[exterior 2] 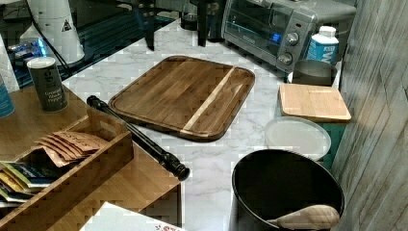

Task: Open the drawer.

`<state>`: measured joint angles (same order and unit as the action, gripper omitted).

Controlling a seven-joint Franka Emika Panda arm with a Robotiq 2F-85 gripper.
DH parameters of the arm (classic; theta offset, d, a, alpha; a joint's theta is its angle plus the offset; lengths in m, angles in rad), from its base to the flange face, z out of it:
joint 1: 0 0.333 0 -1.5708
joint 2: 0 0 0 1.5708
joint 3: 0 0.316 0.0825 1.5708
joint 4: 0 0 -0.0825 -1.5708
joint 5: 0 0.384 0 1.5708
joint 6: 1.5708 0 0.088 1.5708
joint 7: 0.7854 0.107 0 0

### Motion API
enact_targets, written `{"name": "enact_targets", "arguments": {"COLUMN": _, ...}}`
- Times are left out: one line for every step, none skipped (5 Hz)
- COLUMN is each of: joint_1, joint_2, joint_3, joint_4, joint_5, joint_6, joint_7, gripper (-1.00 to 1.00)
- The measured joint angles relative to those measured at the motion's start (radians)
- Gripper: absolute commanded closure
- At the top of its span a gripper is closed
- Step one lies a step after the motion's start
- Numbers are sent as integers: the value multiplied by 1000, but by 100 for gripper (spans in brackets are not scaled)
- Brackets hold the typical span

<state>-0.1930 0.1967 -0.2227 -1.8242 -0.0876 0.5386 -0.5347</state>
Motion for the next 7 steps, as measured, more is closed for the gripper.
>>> {"name": "enact_targets", "arguments": {"joint_1": -27, "joint_2": 12, "joint_3": -10, "joint_4": -9, "joint_5": 0, "joint_6": 47, "joint_7": -40, "gripper": -100}}
{"name": "enact_targets", "arguments": {"joint_1": -34, "joint_2": 14, "joint_3": -5, "joint_4": -34, "joint_5": 1, "joint_6": 78, "joint_7": -63, "gripper": -100}}
{"name": "enact_targets", "arguments": {"joint_1": -32, "joint_2": 14, "joint_3": -3, "joint_4": -63, "joint_5": -12, "joint_6": 81, "joint_7": -63, "gripper": -100}}
{"name": "enact_targets", "arguments": {"joint_1": -33, "joint_2": 28, "joint_3": -4, "joint_4": -70, "joint_5": -61, "joint_6": 53, "joint_7": -64, "gripper": -100}}
{"name": "enact_targets", "arguments": {"joint_1": -32, "joint_2": 72, "joint_3": -4, "joint_4": -70, "joint_5": -94, "joint_6": 127, "joint_7": -64, "gripper": -100}}
{"name": "enact_targets", "arguments": {"joint_1": -28, "joint_2": 116, "joint_3": -4, "joint_4": -72, "joint_5": -107, "joint_6": 148, "joint_7": -64, "gripper": -100}}
{"name": "enact_targets", "arguments": {"joint_1": -23, "joint_2": 138, "joint_3": -3, "joint_4": -91, "joint_5": -108, "joint_6": 157, "joint_7": -63, "gripper": -100}}
